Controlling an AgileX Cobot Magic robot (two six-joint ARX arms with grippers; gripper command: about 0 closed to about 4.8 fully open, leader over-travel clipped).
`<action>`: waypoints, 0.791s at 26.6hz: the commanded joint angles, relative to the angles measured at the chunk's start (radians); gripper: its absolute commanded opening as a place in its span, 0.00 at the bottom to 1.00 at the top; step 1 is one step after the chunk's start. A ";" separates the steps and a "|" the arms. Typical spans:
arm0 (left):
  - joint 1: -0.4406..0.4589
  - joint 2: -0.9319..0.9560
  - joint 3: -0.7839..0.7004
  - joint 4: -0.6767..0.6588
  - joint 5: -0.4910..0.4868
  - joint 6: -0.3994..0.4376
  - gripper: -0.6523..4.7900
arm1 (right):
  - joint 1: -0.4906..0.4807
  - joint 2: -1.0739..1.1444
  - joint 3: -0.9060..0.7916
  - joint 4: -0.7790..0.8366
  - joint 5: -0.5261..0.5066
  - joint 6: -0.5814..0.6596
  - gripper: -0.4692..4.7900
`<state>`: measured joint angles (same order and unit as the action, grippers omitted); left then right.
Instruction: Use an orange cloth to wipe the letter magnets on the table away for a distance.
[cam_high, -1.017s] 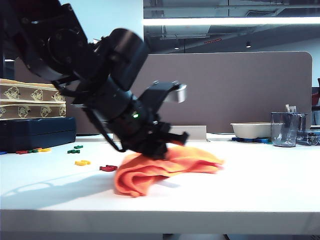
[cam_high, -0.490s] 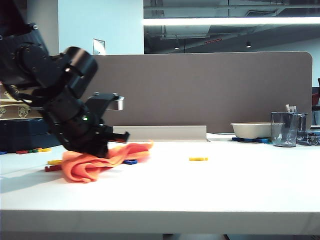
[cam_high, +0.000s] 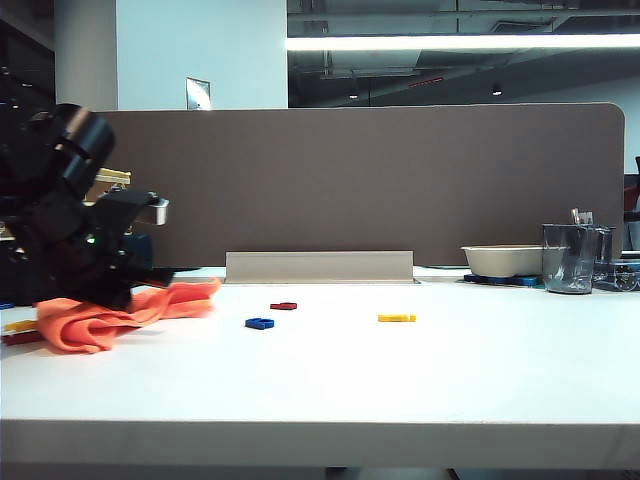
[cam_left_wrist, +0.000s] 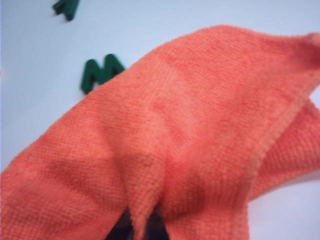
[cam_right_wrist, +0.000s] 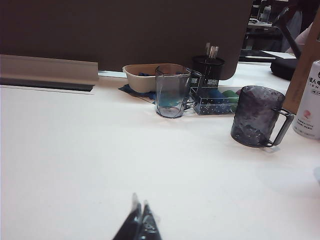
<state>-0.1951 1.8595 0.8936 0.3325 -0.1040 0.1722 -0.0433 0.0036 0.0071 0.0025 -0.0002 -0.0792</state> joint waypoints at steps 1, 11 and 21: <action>0.046 -0.003 0.000 -0.016 -0.004 0.015 0.11 | 0.000 -0.004 -0.008 0.016 0.001 0.001 0.08; 0.071 -0.085 0.000 0.074 0.105 0.044 0.11 | 0.000 -0.004 -0.008 0.016 0.000 0.001 0.08; -0.058 -0.224 0.001 0.102 0.195 -0.058 0.11 | 0.000 -0.004 -0.008 0.016 0.001 0.001 0.08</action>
<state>-0.2207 1.6424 0.8917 0.4210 0.0669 0.1482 -0.0433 0.0036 0.0071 0.0025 -0.0002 -0.0792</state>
